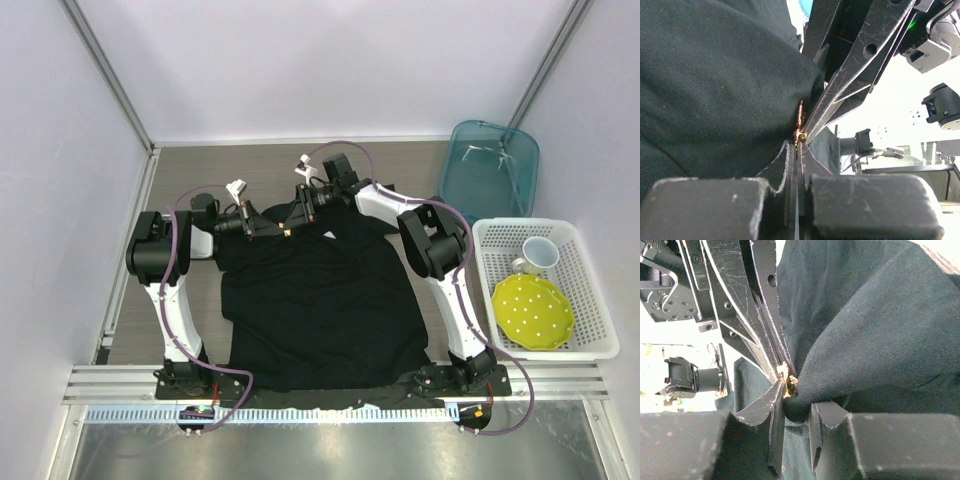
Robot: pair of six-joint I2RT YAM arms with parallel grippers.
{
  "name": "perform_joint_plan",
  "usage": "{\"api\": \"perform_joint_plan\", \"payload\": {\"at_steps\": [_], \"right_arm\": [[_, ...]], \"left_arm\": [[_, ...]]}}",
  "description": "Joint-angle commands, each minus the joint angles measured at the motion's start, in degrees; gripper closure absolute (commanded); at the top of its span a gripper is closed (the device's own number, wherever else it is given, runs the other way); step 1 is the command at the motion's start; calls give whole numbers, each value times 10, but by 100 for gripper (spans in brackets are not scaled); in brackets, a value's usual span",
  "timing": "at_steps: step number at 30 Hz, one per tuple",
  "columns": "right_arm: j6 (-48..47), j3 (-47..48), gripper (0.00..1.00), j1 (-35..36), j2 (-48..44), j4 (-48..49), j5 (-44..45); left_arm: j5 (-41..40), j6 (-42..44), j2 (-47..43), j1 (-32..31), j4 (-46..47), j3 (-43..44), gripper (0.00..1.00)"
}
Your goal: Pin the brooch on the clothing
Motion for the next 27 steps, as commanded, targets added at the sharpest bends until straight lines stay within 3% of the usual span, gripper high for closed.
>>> {"api": "perform_joint_plan", "payload": {"at_steps": [1,17,27], "right_arm": [[-51,34,74,25,-4,-46,-39],[-26,30,69,20,-14,-22,-56],[-60,10,66,21,-32,-26,-72]], "left_arm": [[-16,6,-1,-12,26,15,98],[-17,6,-2,-12,26,13,98],[-19,1,4,-12,22,19,98]]}}
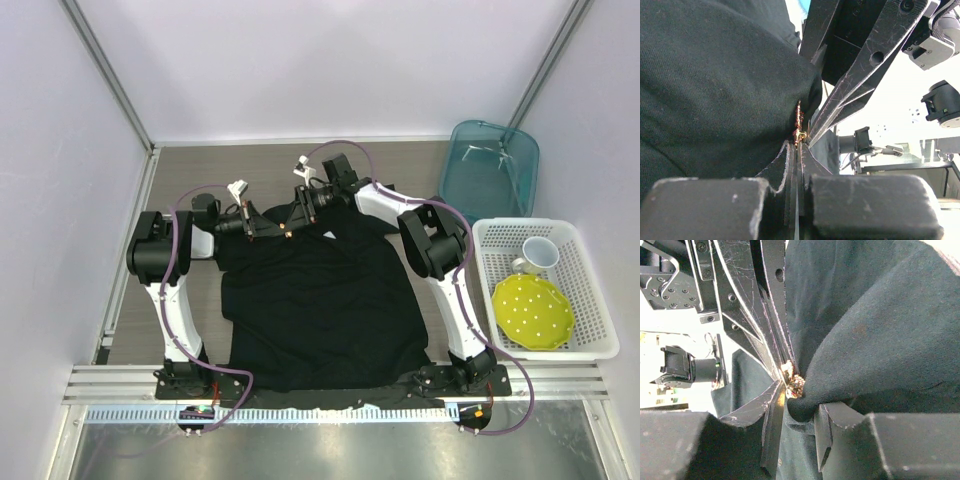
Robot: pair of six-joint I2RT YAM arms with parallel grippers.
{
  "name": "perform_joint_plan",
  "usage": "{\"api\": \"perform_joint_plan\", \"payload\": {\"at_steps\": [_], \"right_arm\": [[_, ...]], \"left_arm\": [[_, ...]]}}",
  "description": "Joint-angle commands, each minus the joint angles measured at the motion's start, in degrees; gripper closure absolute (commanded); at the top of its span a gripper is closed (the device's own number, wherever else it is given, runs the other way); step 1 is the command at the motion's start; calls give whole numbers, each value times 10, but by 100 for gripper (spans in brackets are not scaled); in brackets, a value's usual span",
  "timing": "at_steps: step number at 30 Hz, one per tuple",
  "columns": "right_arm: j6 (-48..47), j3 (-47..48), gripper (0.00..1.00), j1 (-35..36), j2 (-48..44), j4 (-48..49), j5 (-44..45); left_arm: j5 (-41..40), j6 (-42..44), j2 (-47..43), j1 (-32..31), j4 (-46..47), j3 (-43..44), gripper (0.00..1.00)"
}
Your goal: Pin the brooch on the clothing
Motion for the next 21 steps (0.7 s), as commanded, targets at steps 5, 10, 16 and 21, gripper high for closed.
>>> {"api": "perform_joint_plan", "payload": {"at_steps": [5,10,16,21], "right_arm": [[-71,17,68,25,-26,-40,-49],[-97,39,71,30,-17,-78,-36],[-93,61,73,29,-5,-97,-10],[-130,102,72,32,9,-155,-10]], "left_arm": [[-20,-1,4,-8,22,23,98],[-20,1,2,-11,22,23,98],[-19,4,-1,-13,22,20,98],[-20,4,-2,-13,22,22,98]]}}
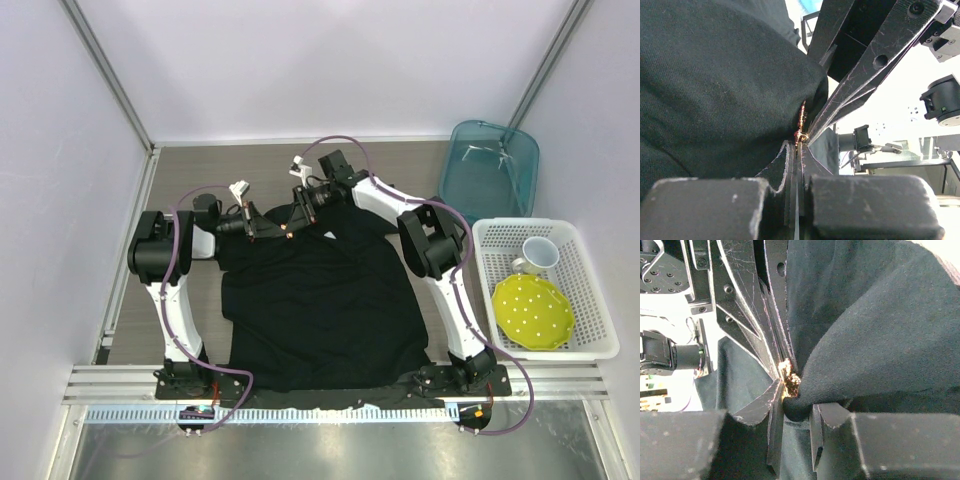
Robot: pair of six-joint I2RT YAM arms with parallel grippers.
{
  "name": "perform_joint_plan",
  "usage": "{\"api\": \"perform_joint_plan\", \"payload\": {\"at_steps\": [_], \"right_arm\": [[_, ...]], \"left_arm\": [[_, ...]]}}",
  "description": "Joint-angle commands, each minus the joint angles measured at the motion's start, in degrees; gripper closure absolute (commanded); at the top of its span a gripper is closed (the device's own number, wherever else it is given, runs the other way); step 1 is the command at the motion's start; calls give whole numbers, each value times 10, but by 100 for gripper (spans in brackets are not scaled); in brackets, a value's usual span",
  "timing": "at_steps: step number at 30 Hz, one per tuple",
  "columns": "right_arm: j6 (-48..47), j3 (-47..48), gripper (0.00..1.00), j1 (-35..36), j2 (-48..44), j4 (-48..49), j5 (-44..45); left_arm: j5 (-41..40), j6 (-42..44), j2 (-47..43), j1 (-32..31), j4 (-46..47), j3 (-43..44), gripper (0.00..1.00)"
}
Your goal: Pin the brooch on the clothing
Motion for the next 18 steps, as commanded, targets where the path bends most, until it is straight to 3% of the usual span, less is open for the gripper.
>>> {"api": "perform_joint_plan", "payload": {"at_steps": [1,11,18], "right_arm": [[-47,48,72,30,2,-50,-25],[-67,51,69,35,2,-77,-26],[-73,57,71,35,5,-86,-16]], "left_arm": [[-23,4,-5,-8,22,21,98],[-24,6,-5,-10,22,20,98],[-23,7,-7,-9,22,19,98]]}}
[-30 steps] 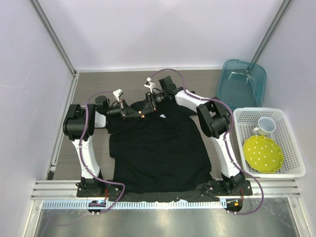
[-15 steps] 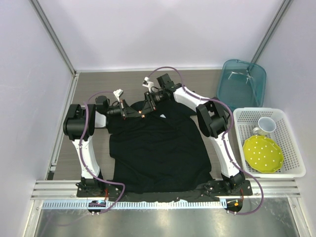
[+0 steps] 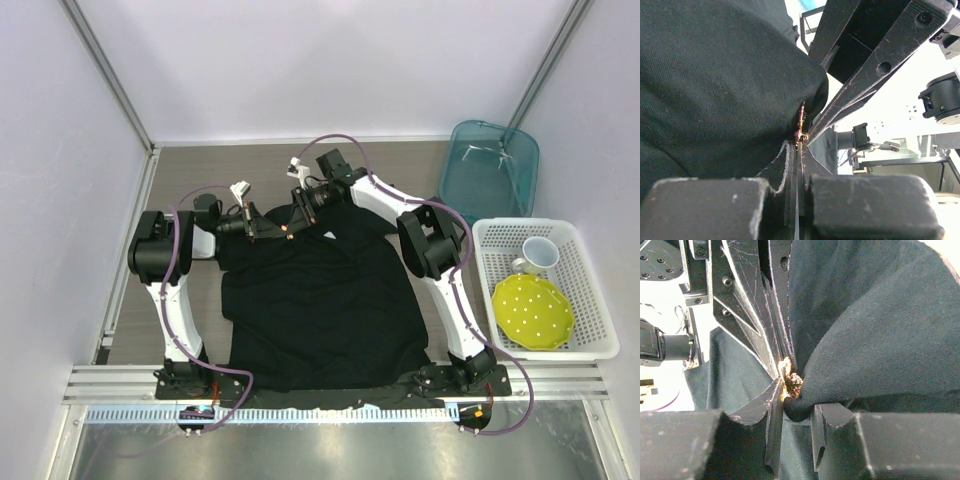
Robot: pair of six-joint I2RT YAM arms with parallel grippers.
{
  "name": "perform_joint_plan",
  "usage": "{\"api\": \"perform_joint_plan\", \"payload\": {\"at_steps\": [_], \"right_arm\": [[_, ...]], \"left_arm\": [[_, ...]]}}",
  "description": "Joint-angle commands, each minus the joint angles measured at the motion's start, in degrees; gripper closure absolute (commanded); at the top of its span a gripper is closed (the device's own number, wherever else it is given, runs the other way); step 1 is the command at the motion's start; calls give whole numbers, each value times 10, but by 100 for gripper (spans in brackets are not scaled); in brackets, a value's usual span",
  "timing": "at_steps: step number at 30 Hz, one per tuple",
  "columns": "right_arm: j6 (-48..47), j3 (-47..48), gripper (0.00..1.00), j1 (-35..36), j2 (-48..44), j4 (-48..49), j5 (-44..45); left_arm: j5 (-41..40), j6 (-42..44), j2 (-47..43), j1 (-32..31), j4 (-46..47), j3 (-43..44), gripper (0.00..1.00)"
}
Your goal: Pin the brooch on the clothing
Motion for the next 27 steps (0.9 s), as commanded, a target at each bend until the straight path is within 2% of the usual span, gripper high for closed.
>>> {"api": "perform_joint_plan", "payload": {"at_steps": [1,6,11,20,22,27], "right_arm": [[-15,24,71,30,-1,-26,-22],[-45,50,71,34,8,-69,-14],[-53,54,68,38,11,-80,-9],[-56,64,69,37,17,-90,-9],[-60,66,70,38,17,-94,-8],[-69,79,84,37,24,-112,-4]], "left_arm": [[-26,5,-7,-8,26,20,98],[-27,7,-7,-9,26,22,98],[-24,7,-7,-9,26,24,98],[-22,11,-8,-12,27,24,98],[-21,13,-9,-12,27,24,98],[-18,22,-14,-15,25,23,98]]}}
